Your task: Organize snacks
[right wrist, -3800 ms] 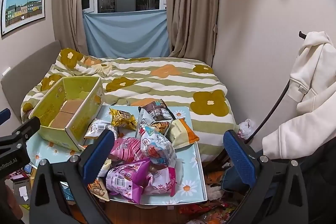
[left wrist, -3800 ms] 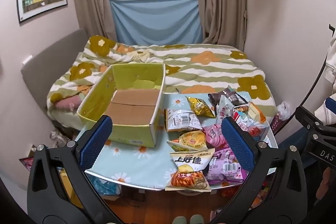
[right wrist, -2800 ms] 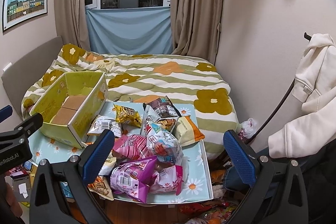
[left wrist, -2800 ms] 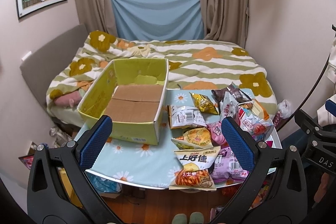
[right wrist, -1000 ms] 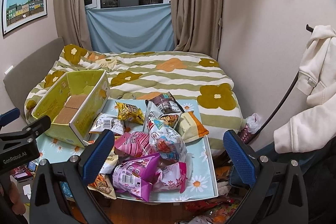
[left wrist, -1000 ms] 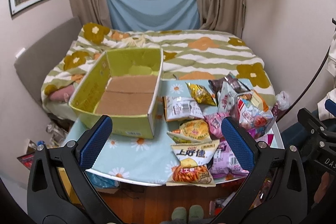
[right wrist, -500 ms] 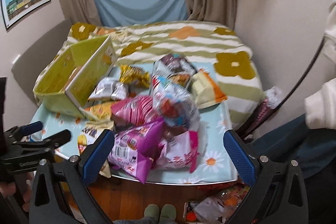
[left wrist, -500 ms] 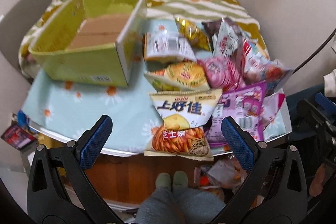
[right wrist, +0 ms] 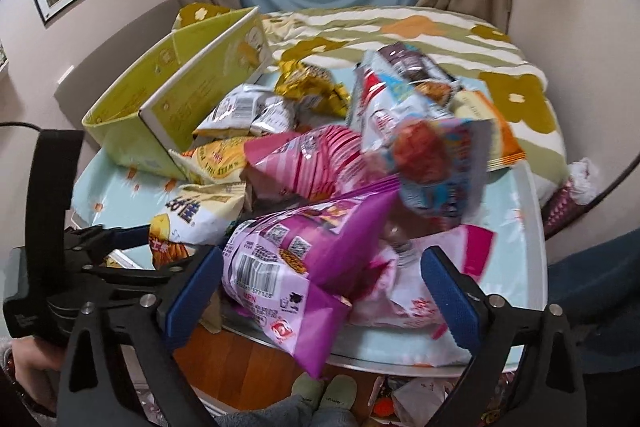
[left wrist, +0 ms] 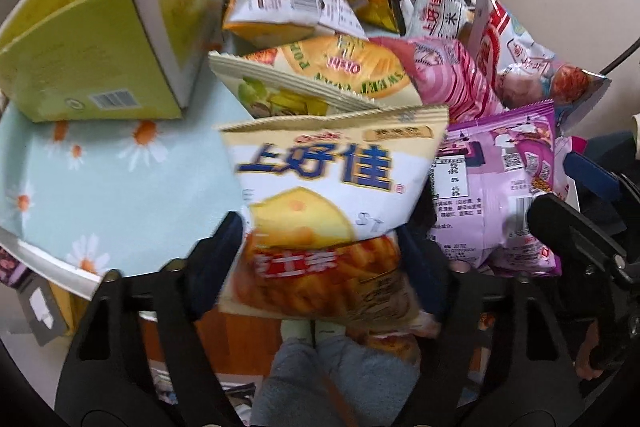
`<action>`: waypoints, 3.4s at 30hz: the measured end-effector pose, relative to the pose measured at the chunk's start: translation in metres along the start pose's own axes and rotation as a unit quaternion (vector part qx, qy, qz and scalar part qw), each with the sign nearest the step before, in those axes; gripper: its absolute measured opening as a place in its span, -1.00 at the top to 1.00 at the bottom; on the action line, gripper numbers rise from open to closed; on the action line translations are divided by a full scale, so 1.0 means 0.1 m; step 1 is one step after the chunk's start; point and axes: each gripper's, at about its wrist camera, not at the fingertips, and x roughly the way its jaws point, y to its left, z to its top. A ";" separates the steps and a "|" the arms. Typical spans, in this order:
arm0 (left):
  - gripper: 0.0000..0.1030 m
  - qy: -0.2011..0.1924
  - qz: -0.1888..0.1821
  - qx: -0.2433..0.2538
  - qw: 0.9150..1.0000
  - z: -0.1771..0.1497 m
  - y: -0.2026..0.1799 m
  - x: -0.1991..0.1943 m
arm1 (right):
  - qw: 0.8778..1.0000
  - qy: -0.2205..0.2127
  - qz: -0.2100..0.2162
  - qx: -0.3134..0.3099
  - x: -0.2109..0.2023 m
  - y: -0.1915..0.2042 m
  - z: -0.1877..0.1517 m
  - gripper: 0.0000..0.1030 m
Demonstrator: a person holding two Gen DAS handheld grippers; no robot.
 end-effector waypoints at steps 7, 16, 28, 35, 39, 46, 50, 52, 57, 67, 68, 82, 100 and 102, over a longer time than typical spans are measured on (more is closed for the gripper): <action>-0.14 -0.007 0.012 0.005 1.000 0.02 0.03 -0.01 | 1.000 0.007 0.016 -0.012 0.21 0.10 0.03 -0.74; -0.12 -0.011 0.020 -0.008 1.000 -0.09 0.20 -0.07 | 0.999 0.026 0.033 -0.012 0.40 0.16 0.03 -0.73; -0.10 -0.019 0.023 -0.004 1.000 -0.17 0.14 -0.24 | 0.997 0.040 0.065 0.006 0.39 0.14 -0.01 -0.07; -0.10 -0.039 0.027 -0.002 0.999 -0.13 0.07 -0.54 | 0.998 0.017 0.055 0.003 0.07 0.13 0.03 0.03; -0.10 -0.057 0.034 -0.007 0.998 -0.04 0.00 -0.79 | 0.999 -0.005 0.045 -0.015 -0.19 0.16 0.12 0.04; -0.10 -0.107 0.051 -0.018 0.993 0.20 0.05 -1.19 | 0.997 -0.043 0.045 -0.041 -0.53 0.20 0.40 0.05; -0.10 -0.127 0.062 -0.032 0.989 0.48 0.24 -1.36 | 0.996 -0.061 0.049 -0.047 -0.61 0.27 0.61 0.05; -0.10 -0.137 0.066 -0.040 0.988 0.66 0.39 -1.43 | 0.995 -0.068 0.049 -0.050 -0.60 0.34 0.78 0.05; -0.10 -0.159 0.076 -0.045 0.983 1.17 0.86 -1.53 | 0.993 -0.089 0.058 -0.054 -0.49 0.56 1.24 0.05; -0.10 -0.143 0.083 -0.032 0.986 2.27 1.87 -1.15 | 0.992 -0.106 0.041 -0.059 0.14 1.23 2.26 0.04; -0.10 -0.138 0.084 -0.029 0.987 2.36 1.95 -1.06 | 0.992 -0.105 0.039 -0.059 0.22 1.30 2.33 0.04; -1.00 -0.088 0.084 0.024 0.992 3.06 2.42 -0.09 | 0.999 -0.037 -0.008 -0.031 1.25 1.55 2.79 0.04; -1.00 -0.092 0.118 -0.063 0.987 2.48 2.78 -0.55 | 0.996 -0.039 0.042 -0.068 1.30 1.69 3.02 0.03; -1.00 -0.096 0.120 -0.068 0.986 2.45 2.81 -0.58 | 0.996 -0.032 0.047 -0.072 1.37 1.73 3.06 0.03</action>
